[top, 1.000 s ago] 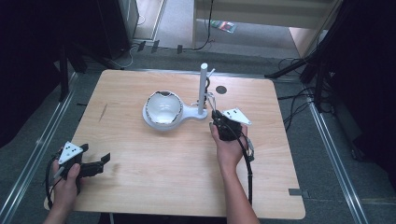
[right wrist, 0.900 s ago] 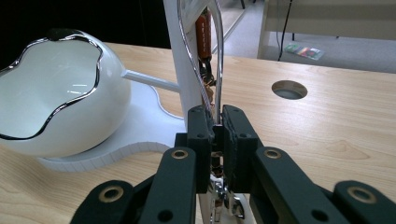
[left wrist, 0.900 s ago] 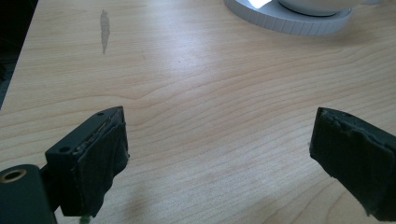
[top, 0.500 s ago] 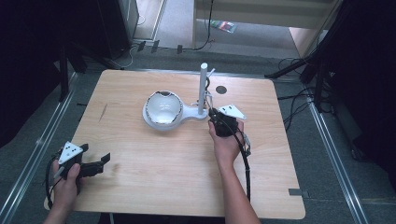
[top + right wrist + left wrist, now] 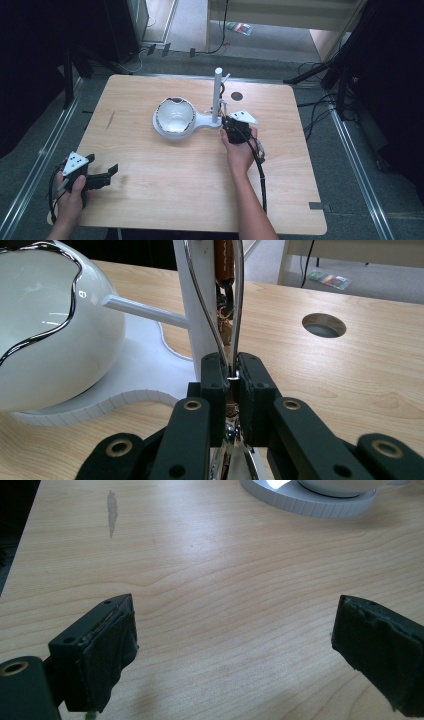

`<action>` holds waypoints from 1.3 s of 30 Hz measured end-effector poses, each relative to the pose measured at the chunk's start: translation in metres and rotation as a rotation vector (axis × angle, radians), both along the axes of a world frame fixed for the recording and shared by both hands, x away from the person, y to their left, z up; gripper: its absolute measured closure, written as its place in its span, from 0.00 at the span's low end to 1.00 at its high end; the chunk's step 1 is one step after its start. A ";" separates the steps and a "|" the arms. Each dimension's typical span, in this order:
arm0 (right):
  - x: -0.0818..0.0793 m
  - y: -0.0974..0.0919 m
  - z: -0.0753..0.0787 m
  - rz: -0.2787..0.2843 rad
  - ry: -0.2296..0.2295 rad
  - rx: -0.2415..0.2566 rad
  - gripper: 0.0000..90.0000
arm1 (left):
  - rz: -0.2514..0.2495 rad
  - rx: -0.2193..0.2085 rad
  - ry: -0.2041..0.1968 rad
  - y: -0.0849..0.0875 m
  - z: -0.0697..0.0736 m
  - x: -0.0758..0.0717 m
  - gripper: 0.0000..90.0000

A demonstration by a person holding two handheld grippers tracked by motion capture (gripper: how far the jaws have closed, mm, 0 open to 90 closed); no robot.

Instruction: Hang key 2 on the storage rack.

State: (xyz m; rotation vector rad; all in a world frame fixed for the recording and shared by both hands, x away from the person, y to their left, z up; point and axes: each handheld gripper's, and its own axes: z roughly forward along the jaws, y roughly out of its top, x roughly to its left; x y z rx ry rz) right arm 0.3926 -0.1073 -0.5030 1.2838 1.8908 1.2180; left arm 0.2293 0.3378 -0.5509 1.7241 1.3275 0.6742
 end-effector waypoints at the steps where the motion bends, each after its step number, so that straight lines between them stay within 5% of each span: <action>1: 0.000 0.000 0.000 -0.001 0.002 0.000 0.93 | 0.000 0.002 0.000 0.000 0.000 0.000 0.05; 8: 0.003 0.001 -0.001 0.012 0.011 -0.001 0.89 | 0.000 0.000 0.001 0.000 0.000 0.000 0.05; 16: -0.005 -0.005 -0.001 0.023 -0.032 -0.081 0.60 | 0.005 -0.006 -0.003 0.001 0.000 0.001 0.05; 20: -0.012 -0.012 0.001 0.036 -0.036 -0.059 0.46 | 0.005 -0.003 -0.002 0.000 0.000 0.001 0.05; 24: -0.021 -0.016 0.002 0.012 -0.010 -0.057 0.16 | 0.006 0.001 0.000 0.000 0.000 0.001 0.05; 28: -0.033 -0.027 0.001 0.012 -0.027 -0.018 0.04 | 0.004 0.002 0.004 0.000 0.000 0.001 0.05; 32: -0.046 -0.048 -0.004 0.010 -0.018 0.026 0.01 | 0.004 0.005 0.000 0.000 0.000 0.001 0.05; 39: -0.071 -0.075 -0.020 0.001 -0.007 -0.018 0.01 | 0.004 0.010 0.003 -0.001 0.000 0.000 0.06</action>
